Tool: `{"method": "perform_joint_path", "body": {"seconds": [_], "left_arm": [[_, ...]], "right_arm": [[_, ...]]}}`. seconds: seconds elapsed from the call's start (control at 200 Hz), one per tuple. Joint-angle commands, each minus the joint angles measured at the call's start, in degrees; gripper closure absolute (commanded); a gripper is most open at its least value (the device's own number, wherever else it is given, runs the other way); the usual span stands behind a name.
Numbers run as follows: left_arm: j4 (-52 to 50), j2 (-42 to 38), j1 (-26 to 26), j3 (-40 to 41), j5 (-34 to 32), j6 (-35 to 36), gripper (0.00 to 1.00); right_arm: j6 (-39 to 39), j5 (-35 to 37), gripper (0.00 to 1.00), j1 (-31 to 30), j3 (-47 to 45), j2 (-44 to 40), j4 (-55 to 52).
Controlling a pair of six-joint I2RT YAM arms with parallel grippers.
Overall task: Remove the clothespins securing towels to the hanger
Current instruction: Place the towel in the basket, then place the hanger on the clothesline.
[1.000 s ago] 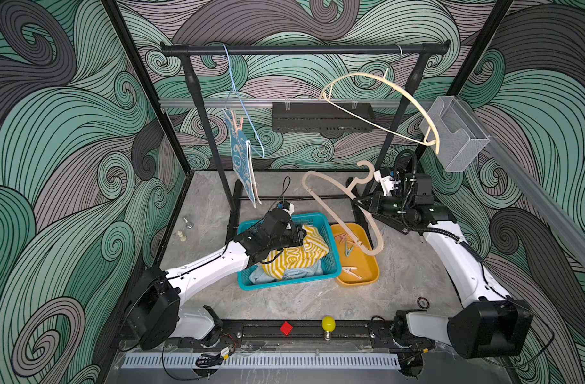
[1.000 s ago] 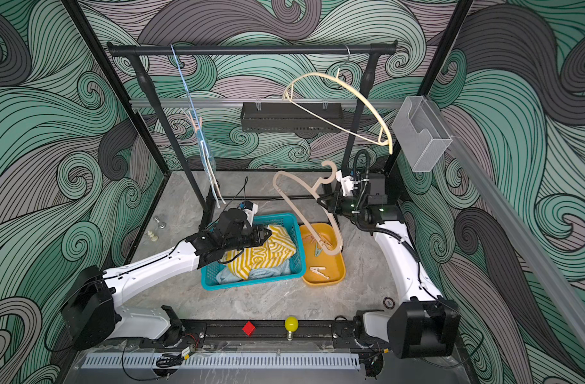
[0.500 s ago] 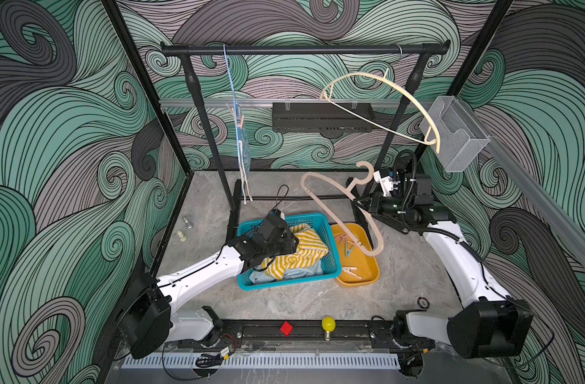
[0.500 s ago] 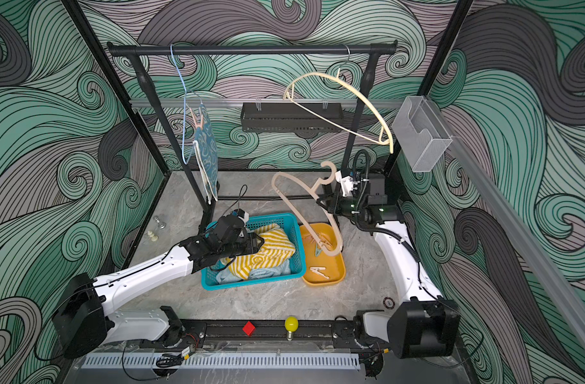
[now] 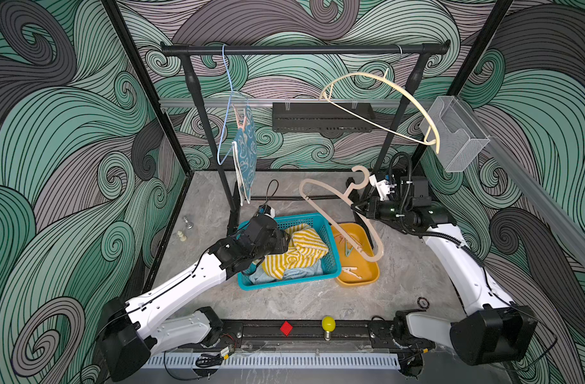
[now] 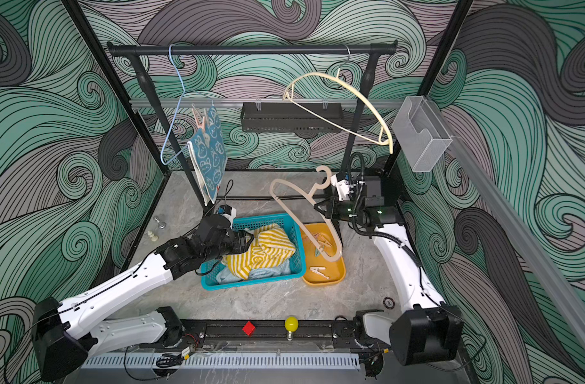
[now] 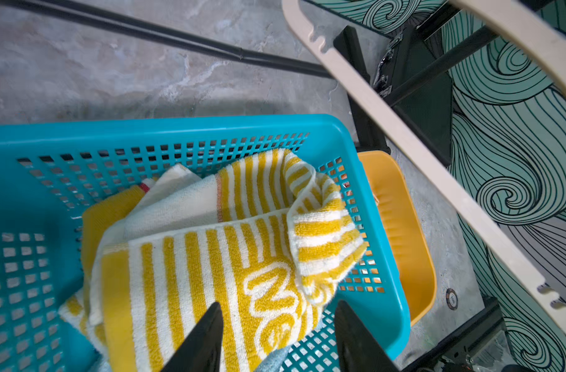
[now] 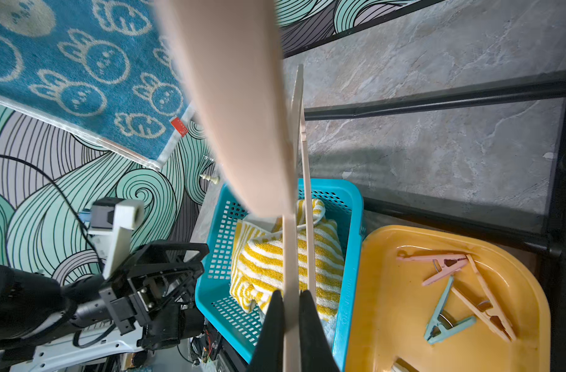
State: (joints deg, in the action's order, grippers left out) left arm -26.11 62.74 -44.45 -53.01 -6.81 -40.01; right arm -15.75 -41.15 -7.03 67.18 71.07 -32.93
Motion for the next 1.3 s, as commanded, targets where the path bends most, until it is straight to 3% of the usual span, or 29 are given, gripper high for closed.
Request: {"method": "perform_joint_path", "body": {"seconds": [0.0, 0.29, 0.7, 0.971, 1.296], "left_arm": [[-3.5, -1.9, -0.5, -3.9, -1.7, 4.7, 0.48], [-6.2, 2.1, -0.5, -14.0, -1.1, 11.6, 0.51], [-1.7, 8.2, -0.5, -21.9, -1.2, 19.7, 0.51], [-1.2, 14.5, -0.4, -28.3, 5.4, 23.4, 0.45], [0.7, 19.6, -0.5, -32.9, 14.2, 27.1, 0.47]], "right_arm": [[2.4, 2.2, 1.0, -1.6, 1.4, -2.6, -1.0], [3.3, 4.8, 1.0, -5.5, 0.9, -6.3, -1.1], [1.9, 6.8, 1.0, -8.2, -0.8, -11.3, -3.2], [0.8, 6.2, 1.0, -11.3, -2.0, -13.1, -2.4], [1.0, 6.9, 1.0, -14.7, -2.1, -12.8, -2.0]]}}
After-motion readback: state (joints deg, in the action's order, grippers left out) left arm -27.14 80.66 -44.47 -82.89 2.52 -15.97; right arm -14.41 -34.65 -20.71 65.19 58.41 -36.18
